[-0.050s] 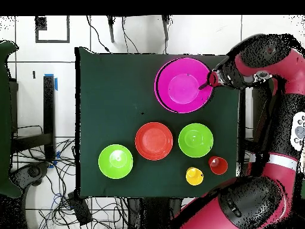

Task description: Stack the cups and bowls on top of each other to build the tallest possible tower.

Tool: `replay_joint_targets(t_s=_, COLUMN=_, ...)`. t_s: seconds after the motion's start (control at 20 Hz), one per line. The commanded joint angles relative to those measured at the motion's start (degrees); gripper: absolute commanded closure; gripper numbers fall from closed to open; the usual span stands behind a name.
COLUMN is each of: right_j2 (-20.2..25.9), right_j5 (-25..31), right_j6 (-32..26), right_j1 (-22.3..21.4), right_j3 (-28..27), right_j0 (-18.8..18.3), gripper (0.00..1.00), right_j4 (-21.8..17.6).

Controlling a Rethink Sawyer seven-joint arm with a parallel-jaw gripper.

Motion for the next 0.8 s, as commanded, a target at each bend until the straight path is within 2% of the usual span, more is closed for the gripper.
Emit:
replay_joint_targets(t_s=0.05, right_j2=0.85, right_j5=5.13, right_j6=-16.92, right_j1=-1.09, right_j3=-2.59, right_j0=3.41, gripper=0.00, right_j4=-3.49)
replay_joint_targets(t_s=0.25, right_j2=2.89, right_j5=11.77, right_j6=-18.99, right_j1=-0.67, right_j3=-8.81, right_j0=4.78, gripper=0.00, right_j4=-6.32)
replay_joint_targets(t_s=0.8, right_j2=8.93, right_j5=18.76, right_j6=-20.72, right_j1=0.81, right_j3=-16.12, right_j0=5.98, gripper=0.00, right_j4=-13.22)
